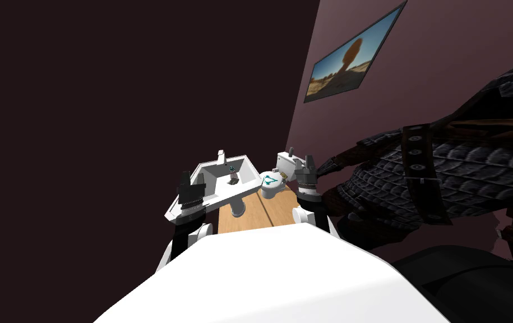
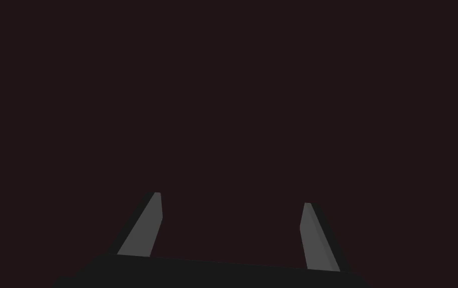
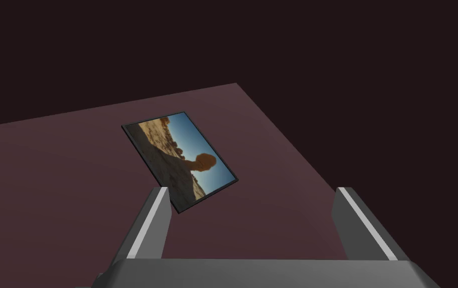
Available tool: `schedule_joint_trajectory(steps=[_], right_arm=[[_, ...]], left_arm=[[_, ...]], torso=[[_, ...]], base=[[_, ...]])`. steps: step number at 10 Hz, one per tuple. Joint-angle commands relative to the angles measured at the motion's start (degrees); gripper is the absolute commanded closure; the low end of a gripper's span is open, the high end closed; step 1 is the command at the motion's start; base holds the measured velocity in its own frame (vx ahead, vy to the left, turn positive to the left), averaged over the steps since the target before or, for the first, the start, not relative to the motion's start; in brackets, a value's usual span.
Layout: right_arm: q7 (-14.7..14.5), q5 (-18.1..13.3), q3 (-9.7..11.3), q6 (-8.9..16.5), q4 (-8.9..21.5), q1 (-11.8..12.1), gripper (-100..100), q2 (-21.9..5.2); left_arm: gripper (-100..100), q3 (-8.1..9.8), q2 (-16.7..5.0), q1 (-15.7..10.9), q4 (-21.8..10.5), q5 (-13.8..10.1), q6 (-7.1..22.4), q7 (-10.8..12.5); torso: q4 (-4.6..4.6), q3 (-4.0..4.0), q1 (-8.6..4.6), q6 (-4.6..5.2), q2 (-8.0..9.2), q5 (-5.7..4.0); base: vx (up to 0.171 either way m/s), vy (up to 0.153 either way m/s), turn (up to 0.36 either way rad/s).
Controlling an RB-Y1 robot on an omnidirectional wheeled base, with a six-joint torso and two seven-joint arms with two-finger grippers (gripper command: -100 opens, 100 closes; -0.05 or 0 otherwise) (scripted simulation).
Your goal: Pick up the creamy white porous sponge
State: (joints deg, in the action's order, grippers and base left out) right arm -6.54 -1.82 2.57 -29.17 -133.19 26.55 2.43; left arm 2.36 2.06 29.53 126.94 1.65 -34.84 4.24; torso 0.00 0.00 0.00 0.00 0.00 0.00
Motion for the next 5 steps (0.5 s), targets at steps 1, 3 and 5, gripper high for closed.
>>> schedule_joint_trajectory(steps=[1,3,5], right_arm=[[0.0,0.0,0.0,0.0,0.0,0.0,0,0.0],[0.0,0.0,0.0,0.0,0.0,0.0,0,0.0],[0.0,0.0,0.0,0.0,0.0,0.0,0,0.0]], left_arm=[[-100,-0.36,-2.1,-0.6,-0.5,-0.5,1.8,-0.2],[-100,-0.85,-4.2,-1.5,-1.2,-1.2,4.4,-0.5],[-100,-1.14,-5.2,-2.1,-1.7,-1.6,6.1,-0.7]], torso=[[0.00,0.00,0.00,0.00,0.00,0.00],[-0.04,-0.10,-0.19,0.01,-0.17,-0.04],[-0.05,-0.14,-0.35,0.01,-0.25,-0.07]], base=[[0.028,-0.034,-0.003],[0.051,-0.065,0.000],[0.053,-0.085,0.001]])
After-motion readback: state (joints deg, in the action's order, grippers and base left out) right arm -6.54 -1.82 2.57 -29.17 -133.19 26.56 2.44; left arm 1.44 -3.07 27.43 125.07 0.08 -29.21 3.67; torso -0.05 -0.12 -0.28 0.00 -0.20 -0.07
